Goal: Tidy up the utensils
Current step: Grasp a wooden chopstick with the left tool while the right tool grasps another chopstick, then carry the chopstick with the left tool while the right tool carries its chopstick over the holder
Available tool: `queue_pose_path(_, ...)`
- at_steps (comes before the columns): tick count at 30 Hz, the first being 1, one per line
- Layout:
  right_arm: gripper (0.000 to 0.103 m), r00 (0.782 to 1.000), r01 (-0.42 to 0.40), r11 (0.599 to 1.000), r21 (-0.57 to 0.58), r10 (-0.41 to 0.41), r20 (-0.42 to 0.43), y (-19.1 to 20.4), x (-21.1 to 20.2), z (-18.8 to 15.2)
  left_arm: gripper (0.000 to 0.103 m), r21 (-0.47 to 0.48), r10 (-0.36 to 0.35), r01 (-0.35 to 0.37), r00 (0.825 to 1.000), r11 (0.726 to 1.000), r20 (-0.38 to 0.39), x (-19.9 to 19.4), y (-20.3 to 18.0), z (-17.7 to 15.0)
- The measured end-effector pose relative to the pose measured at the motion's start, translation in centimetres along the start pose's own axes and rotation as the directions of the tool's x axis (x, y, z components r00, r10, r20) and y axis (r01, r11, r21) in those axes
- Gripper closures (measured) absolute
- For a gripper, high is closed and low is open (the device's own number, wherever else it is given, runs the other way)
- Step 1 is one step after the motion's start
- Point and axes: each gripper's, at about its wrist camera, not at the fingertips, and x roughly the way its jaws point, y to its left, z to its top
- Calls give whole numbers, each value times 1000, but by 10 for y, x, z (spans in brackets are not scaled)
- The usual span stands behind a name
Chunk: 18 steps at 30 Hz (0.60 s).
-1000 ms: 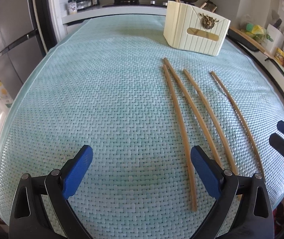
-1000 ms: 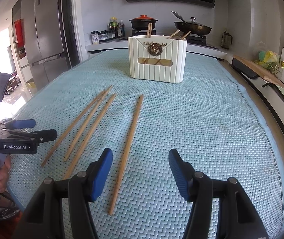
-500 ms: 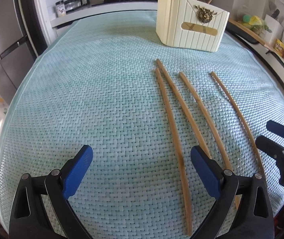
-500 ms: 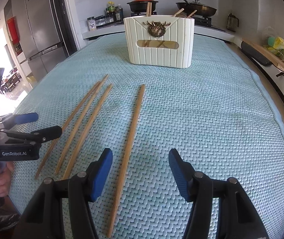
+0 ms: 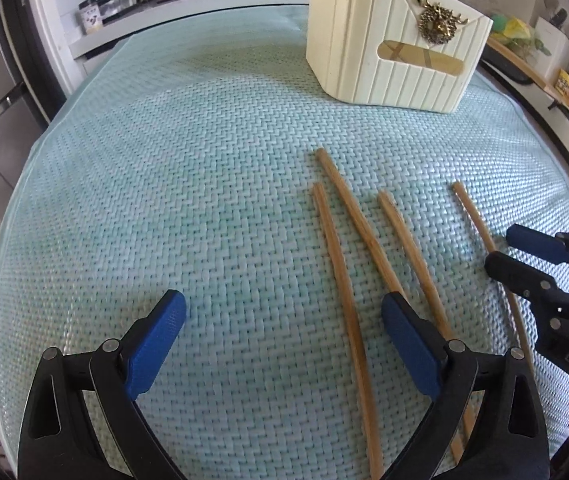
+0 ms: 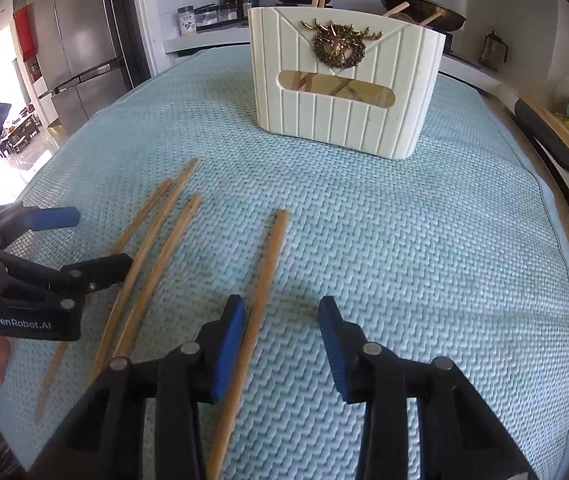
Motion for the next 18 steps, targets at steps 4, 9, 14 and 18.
queue_pose_path(4, 80, 1000, -16, 1000, -11, 16, -24, 1, 16, 19, 25, 14, -11, 11, 1000, 1000, 2, 3, -3, 13)
queue_pose_path(9, 96, 999, -34, 999, -22, 34, -23, 8, 24, 32, 81, 53, -69, 68, 997, 996, 19, 2, -15, 20)
queue_pose_path(14, 96, 996, -89, 994, 59, 90, -7, -2, 22, 35, 99, 26, -128, 128, 991, 991, 27, 0, -14, 17)
queue_pose_path(18, 96, 989, -143, 984, 110, 137, 59, -14, -4, 30, 100, -4, -155, 156, 985, 988, 80, -21, -6, 9)
